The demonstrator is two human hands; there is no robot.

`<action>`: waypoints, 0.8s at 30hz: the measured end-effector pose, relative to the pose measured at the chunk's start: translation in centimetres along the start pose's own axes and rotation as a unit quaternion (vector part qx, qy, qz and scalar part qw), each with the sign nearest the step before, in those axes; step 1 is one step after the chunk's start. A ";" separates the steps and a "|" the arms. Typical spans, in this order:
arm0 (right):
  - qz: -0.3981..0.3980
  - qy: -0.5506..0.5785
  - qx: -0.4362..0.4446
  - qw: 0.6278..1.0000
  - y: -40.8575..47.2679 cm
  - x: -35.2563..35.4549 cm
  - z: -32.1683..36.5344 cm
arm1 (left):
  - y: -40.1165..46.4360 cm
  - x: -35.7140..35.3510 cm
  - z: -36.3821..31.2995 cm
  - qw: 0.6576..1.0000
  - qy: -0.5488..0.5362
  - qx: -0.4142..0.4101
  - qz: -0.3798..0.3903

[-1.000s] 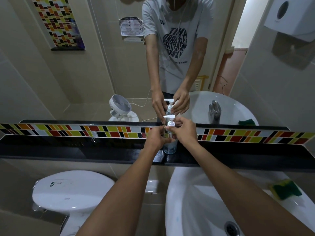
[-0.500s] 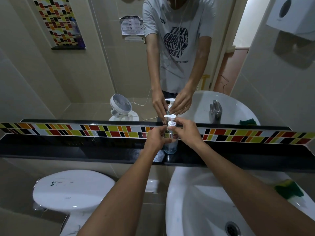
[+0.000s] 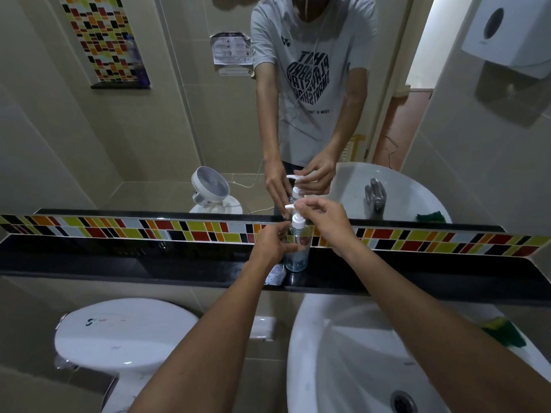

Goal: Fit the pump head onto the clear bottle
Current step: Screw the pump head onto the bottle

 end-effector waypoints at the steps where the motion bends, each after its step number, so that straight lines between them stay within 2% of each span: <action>1: 0.007 0.022 -0.012 1.000 0.1 -0.1 -0.3 | 0.1 0.0 0.1 1.000 -0.002 0.001 0.001; 5: 0.056 0.067 -0.079 0.993 0.5 -0.4 -1.2 | 0.4 -0.1 0.3 1.000 -0.003 0.002 0.005; 8: 0.082 0.060 -0.094 0.990 0.9 -0.2 -0.7 | 0.5 -0.2 0.3 1.000 0.004 0.012 0.007; 14: 0.018 0.068 -0.081 0.994 1.1 0.6 -0.5 | 0.5 -0.5 -0.2 0.997 0.076 -0.011 0.003; 19: 0.037 0.064 -0.108 0.991 1.5 0.8 -0.8 | 0.3 -0.3 -0.7 0.989 0.139 -0.045 -0.014; 24: 0.033 0.063 -0.095 0.993 1.4 0.9 -0.9 | 0.0 -0.4 -0.9 0.986 0.152 -0.056 -0.026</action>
Point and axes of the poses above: each hand's wrist, its own y-axis towards the middle knuckle, its own x-axis out of the back of the hand, z = x × y, the point moved 6 cm from there along y, towards the middle knuckle, and after that the axes turned 3 degrees about x, right-handed, at the moved point
